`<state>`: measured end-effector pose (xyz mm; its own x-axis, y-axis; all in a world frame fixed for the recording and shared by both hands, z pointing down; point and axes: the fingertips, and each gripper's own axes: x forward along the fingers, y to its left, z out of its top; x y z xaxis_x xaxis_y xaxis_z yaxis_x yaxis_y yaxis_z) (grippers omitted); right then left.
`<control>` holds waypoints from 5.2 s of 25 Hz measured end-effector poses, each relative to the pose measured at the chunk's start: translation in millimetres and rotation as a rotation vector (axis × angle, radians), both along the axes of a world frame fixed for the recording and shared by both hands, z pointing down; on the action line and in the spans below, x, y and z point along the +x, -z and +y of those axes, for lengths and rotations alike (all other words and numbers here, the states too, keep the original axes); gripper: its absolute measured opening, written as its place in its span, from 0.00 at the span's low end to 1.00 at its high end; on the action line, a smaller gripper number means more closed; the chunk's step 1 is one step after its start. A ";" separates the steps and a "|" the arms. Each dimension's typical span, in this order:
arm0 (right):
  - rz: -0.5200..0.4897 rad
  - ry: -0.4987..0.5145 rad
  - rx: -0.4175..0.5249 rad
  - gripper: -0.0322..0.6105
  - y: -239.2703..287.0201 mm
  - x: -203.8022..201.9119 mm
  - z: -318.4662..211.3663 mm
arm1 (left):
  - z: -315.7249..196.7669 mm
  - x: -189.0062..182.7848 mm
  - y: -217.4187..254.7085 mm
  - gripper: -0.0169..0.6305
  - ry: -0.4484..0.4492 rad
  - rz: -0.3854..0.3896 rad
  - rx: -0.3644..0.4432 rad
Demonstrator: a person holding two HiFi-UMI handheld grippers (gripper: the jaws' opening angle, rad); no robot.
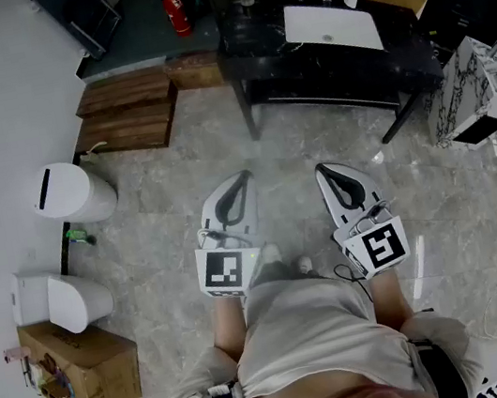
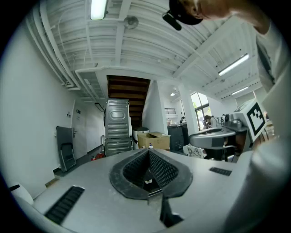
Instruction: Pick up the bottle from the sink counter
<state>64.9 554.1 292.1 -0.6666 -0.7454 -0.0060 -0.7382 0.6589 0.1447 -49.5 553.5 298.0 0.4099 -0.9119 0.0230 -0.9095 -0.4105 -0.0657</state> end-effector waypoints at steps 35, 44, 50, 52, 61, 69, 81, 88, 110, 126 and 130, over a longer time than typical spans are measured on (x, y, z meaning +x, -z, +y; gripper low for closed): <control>-0.033 -0.017 -0.053 0.05 -15.2 -28.5 -101.9 | -104.8 -16.8 -8.0 0.03 -0.025 0.014 -0.015; -0.023 -0.054 -0.068 0.05 -19.5 -47.2 -135.6 | -143.3 -36.0 -10.1 0.03 -0.059 0.012 -0.018; -0.025 -0.082 -0.066 0.05 -20.4 -54.3 -150.1 | -162.2 -44.5 -10.3 0.03 -0.080 0.012 -0.016; -0.023 -0.089 -0.072 0.05 -22.3 -54.2 -154.7 | -168.2 -45.1 -10.7 0.03 -0.085 0.014 -0.017; -0.024 -0.085 -0.083 0.05 -23.3 -43.8 -183.6 | -198.7 -33.9 -11.1 0.03 -0.084 0.015 -0.029; -0.033 -0.044 -0.087 0.05 -24.9 -27.1 -228.7 | -235.6 -16.8 -15.8 0.03 -0.044 0.005 -0.042; -0.054 -0.003 -0.082 0.05 -23.6 4.2 -289.1 | -291.7 16.1 -11.7 0.03 -0.009 -0.013 -0.032; -0.060 0.009 -0.098 0.05 -23.8 15.8 -308.9 | -307.4 28.9 -9.6 0.03 0.003 -0.019 -0.034; -0.045 0.003 -0.141 0.05 -38.0 3.0 -382.4 | -379.6 14.8 -25.3 0.03 0.010 0.006 -0.068; -0.031 -0.063 -0.158 0.05 -44.0 -26.4 -459.8 | -460.0 -12.6 -31.4 0.03 -0.058 0.013 -0.081; -0.032 -0.085 -0.160 0.05 -44.9 -33.9 -475.4 | -477.5 -19.0 -32.1 0.03 -0.080 0.014 -0.078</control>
